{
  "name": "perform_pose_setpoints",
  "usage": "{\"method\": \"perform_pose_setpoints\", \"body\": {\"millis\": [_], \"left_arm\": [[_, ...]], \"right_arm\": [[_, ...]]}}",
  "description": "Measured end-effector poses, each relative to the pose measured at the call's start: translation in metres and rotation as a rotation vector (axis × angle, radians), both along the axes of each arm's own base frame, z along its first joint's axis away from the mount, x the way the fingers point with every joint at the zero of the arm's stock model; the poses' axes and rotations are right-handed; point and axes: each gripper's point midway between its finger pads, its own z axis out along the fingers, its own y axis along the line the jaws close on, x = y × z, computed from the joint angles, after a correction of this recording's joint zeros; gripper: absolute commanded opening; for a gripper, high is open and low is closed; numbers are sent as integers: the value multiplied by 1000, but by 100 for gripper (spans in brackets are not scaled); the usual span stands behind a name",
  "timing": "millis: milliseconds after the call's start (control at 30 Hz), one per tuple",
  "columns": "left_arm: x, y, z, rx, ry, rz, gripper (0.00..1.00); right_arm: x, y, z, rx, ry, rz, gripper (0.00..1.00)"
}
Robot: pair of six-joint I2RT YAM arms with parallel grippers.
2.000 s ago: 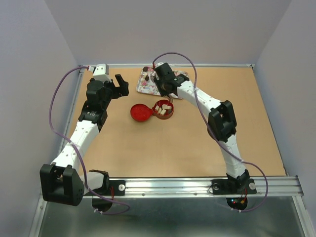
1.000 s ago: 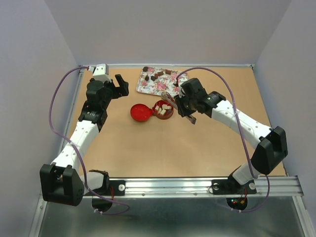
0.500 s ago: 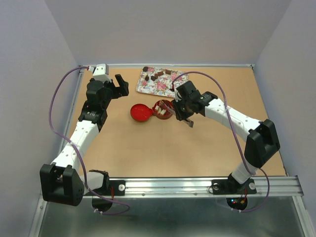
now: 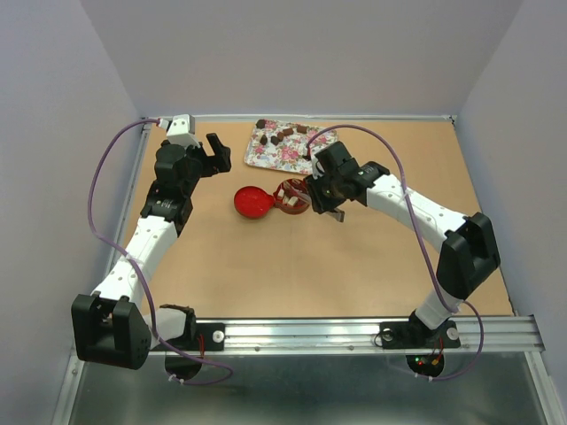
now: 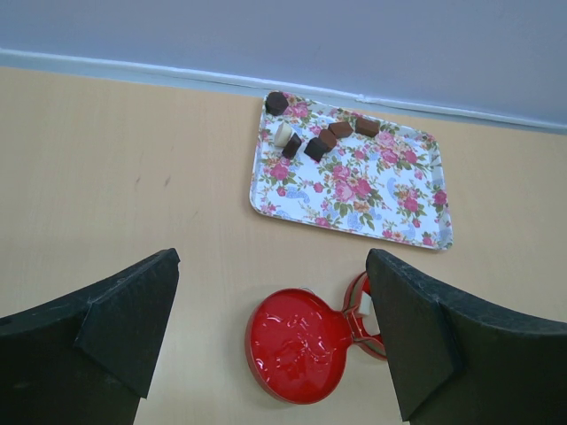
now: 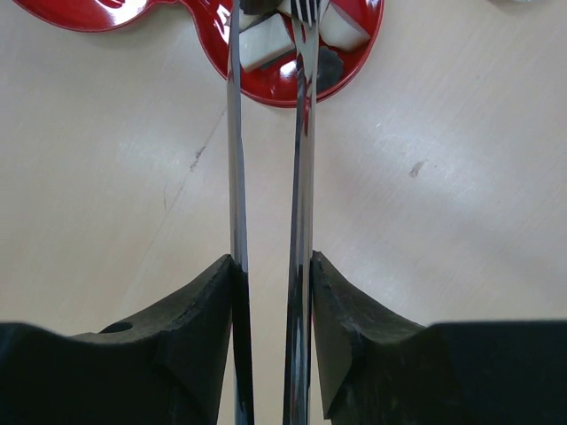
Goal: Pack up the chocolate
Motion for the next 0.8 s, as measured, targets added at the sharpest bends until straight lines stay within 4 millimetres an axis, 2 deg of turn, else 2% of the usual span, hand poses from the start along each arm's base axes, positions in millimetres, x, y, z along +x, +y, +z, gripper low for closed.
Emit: {"method": "perform_pose_setpoints", "body": {"millis": [233,433,533,800], "left_arm": [[0,0,0,0,0,0,99],[0,0,0,0,0,0,99],[0,0,0,0,1,0,99],[1,0,-3,1,7,0,99]], "right_arm": [[0,0,0,0,-1,0,47],[3,-2,2,-8,-14,-12,43],[11,-2,13,-9,-47,-31,42],[44,2,63,15,-190,-80,42]]}}
